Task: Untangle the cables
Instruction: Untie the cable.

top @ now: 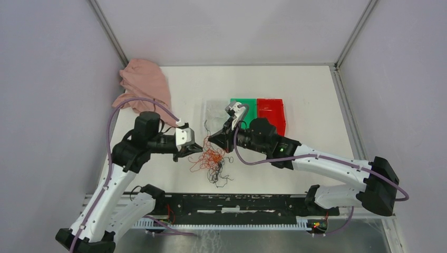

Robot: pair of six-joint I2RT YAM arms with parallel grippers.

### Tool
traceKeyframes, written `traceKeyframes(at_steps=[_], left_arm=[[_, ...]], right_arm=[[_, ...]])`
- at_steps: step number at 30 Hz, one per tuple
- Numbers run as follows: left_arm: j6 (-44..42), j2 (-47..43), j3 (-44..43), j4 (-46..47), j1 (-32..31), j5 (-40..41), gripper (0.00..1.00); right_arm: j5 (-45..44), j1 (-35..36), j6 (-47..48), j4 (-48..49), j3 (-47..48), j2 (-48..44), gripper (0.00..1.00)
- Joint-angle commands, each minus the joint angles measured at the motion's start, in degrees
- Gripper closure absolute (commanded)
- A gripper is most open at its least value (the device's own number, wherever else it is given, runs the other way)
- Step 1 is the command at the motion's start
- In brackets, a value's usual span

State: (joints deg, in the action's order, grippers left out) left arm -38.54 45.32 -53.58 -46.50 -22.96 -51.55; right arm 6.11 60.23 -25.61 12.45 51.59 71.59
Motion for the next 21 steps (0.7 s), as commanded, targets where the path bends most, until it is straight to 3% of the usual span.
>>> traceKeyframes(at_steps=[1,6,13,21], left_arm=[[4.7,-4.5,1.7,8.2,0.1,-0.7,0.88],[15.7,-7.0,4.2,17.0,0.0,-1.6,0.84],[15.5,-5.2,5.6,14.2,0.1,-1.5,0.58],[18.5,-4.7,8.2,18.7,0.1,3.1,0.5]], right_arm=[[-1.2,0.1,1.1,-2.1,0.9,-2.1,1.0],[-1.5,0.1,0.8,-3.6,2.1,-1.7,1.0],[-1.8,0.7,0.3,-4.7,3.5,-1.0,0.99],[-1.4,1.7,-0.5,-3.7,4.4,-0.5,1.0]])
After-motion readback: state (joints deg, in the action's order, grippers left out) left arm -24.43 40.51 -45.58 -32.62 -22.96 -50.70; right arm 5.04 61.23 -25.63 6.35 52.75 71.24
